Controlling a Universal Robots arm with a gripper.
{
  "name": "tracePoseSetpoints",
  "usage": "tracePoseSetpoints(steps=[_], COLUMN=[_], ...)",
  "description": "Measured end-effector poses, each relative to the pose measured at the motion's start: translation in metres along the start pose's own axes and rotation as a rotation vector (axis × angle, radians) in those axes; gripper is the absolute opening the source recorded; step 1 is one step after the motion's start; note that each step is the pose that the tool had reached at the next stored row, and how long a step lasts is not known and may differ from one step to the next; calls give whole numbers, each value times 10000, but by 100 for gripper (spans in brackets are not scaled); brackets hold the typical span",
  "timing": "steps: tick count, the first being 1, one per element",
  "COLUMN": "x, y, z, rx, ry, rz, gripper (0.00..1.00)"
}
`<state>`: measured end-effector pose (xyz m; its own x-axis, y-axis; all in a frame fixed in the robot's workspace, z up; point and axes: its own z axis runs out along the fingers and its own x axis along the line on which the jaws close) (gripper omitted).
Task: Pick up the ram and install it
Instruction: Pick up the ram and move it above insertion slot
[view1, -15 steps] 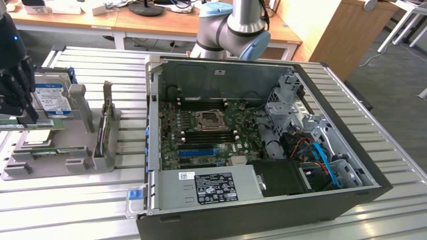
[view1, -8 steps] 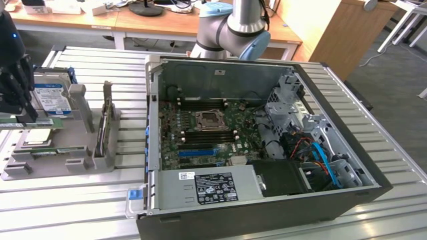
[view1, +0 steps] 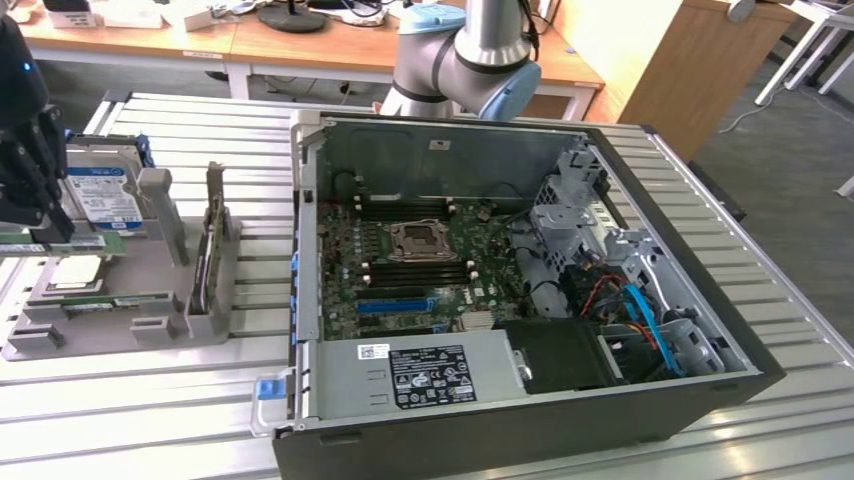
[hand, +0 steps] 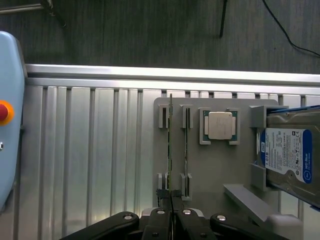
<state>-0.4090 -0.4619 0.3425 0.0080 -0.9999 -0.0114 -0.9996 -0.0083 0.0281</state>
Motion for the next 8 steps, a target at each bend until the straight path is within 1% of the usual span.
tracePoseSetpoints(steps=[8], x=[0], y=[1], z=[-33], rx=[0], ry=[-1], rz=[0], gripper=[12])
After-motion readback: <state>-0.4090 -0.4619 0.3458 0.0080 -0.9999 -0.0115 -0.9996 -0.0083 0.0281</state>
